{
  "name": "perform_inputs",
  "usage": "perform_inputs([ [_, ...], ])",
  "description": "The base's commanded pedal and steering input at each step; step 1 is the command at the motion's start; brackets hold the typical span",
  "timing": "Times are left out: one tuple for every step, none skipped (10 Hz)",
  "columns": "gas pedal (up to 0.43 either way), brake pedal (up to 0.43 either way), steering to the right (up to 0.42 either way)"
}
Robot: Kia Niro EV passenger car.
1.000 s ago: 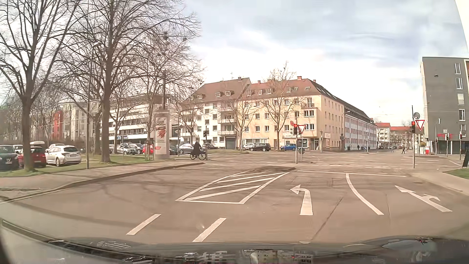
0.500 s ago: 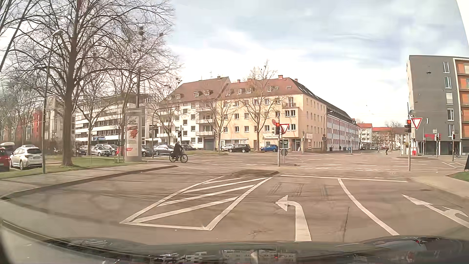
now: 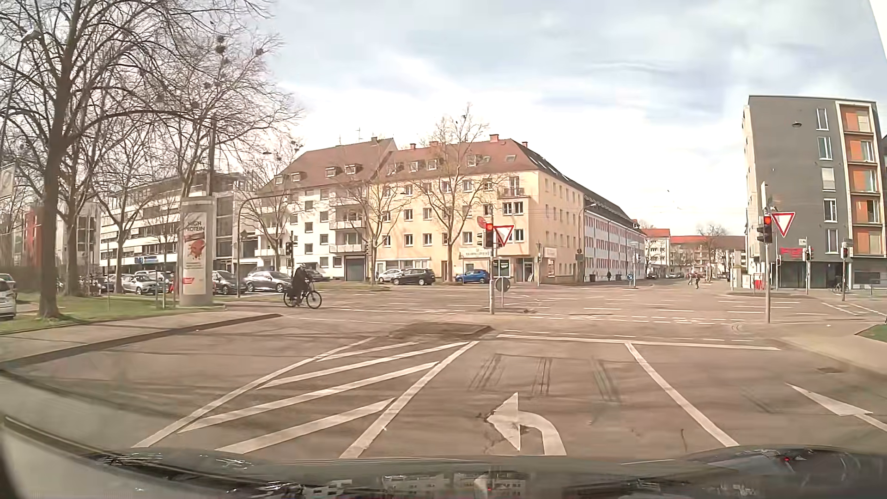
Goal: Follow the waypoints while adhering to traffic rules and regulations
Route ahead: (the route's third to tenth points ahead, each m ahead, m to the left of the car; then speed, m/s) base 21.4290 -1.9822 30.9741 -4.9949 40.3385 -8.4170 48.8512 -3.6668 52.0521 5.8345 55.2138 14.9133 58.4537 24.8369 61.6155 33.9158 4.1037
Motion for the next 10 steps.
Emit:
perform_inputs([
  [0.000, 0.000, 0.129],
  [0.000, 0.000, 0.115],
  [0.000, 0.012, 0.101],
  [0.000, 0.067, 0.091],
  [0.000, 0.134, 0.083],
  [0.000, 0.177, 0.084],
  [0.000, 0.189, 0.089],
  [0.000, 0.195, 0.095],
  [0.000, 0.201, 0.097],
  [0.000, 0.207, 0.096],
])
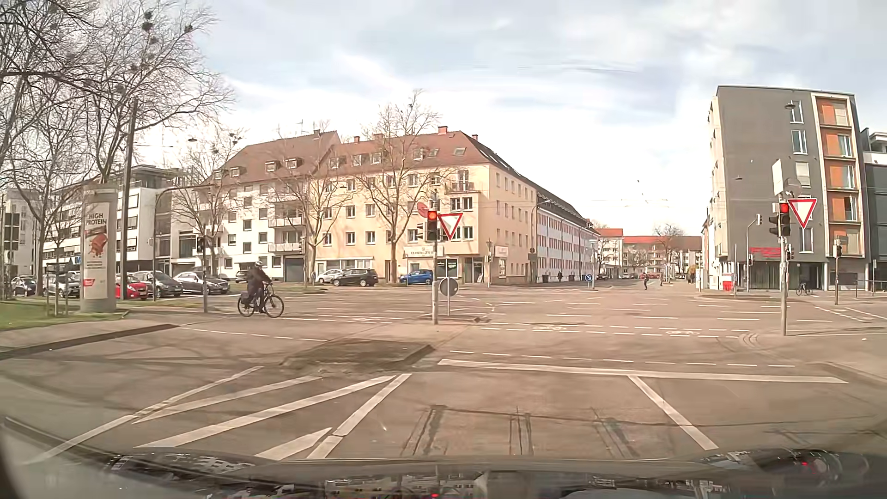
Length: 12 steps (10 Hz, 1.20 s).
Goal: Follow the waypoints while adhering to traffic rules and regulations
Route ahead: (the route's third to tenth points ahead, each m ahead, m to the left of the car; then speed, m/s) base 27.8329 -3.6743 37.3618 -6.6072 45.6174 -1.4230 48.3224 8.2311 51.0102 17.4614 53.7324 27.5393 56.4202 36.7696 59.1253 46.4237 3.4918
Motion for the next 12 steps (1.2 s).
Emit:
perform_inputs([
  [0.000, 0.201, 0.094],
  [0.000, 0.207, 0.094],
  [0.000, 0.213, 0.094],
  [0.000, 0.213, 0.094],
  [0.000, 0.220, 0.094],
  [0.000, 0.213, 0.094],
  [0.000, 0.213, 0.090],
  [0.000, 0.220, 0.080],
  [0.000, 0.220, 0.070],
  [0.000, 0.213, 0.064],
  [0.000, 0.213, 0.054],
  [0.000, 0.213, 0.040],
])
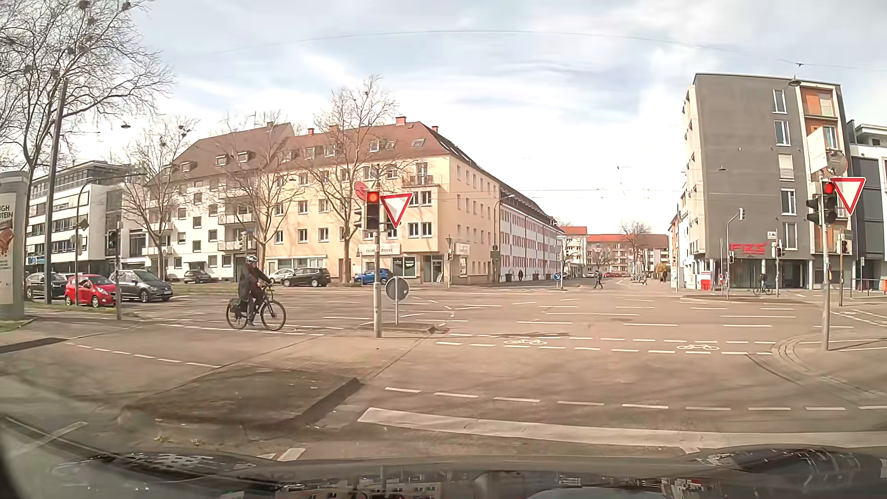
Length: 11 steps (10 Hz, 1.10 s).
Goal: Follow the waypoints while adhering to traffic rules and regulations
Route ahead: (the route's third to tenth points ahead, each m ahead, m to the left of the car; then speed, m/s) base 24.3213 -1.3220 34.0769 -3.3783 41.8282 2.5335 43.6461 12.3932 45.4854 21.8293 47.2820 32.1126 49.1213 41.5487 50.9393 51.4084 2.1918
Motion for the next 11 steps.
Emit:
perform_inputs([
  [0.000, 0.213, 0.031],
  [0.000, 0.213, 0.022],
  [0.000, 0.213, 0.020],
  [0.000, 0.213, 0.021],
  [0.000, 0.213, 0.021],
  [0.000, 0.213, 0.020],
  [0.000, 0.213, 0.020],
  [0.000, 0.213, 0.020],
  [0.000, 0.201, 0.020],
  [0.000, 0.189, 0.020],
  [0.000, 0.177, 0.020],
])
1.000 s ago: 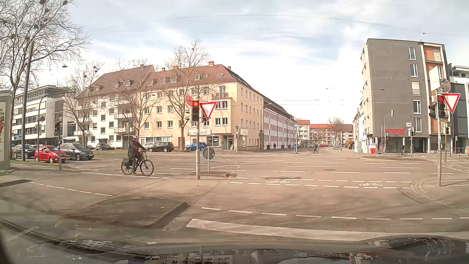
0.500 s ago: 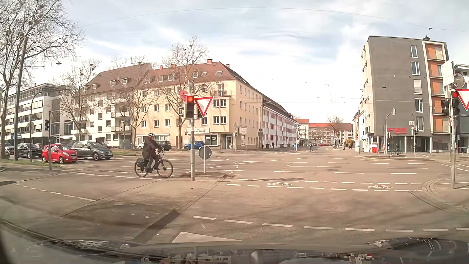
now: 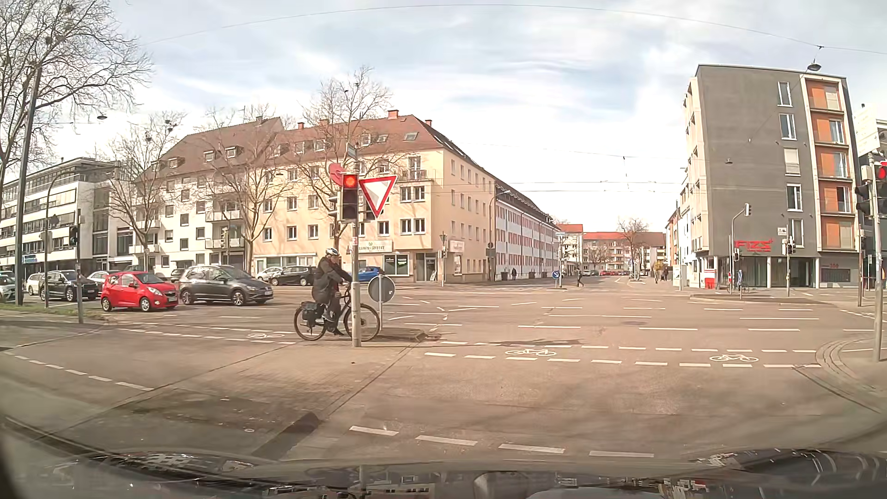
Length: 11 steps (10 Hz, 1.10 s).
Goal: Follow the waypoints while adhering to traffic rules and regulations
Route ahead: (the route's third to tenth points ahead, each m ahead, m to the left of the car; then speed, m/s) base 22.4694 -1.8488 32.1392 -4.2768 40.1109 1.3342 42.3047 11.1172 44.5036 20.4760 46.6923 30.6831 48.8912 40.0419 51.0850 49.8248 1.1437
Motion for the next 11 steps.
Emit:
perform_inputs([
  [0.000, 0.177, 0.020],
  [0.000, 0.177, 0.020],
  [0.000, 0.177, 0.020],
  [0.000, 0.177, 0.020],
  [0.000, 0.183, 0.019],
  [0.000, 0.183, 0.019],
  [0.000, 0.189, 0.019],
  [0.000, 0.195, 0.020],
  [0.000, 0.195, 0.019],
  [0.000, 0.189, 0.019],
  [0.000, 0.195, 0.019],
])
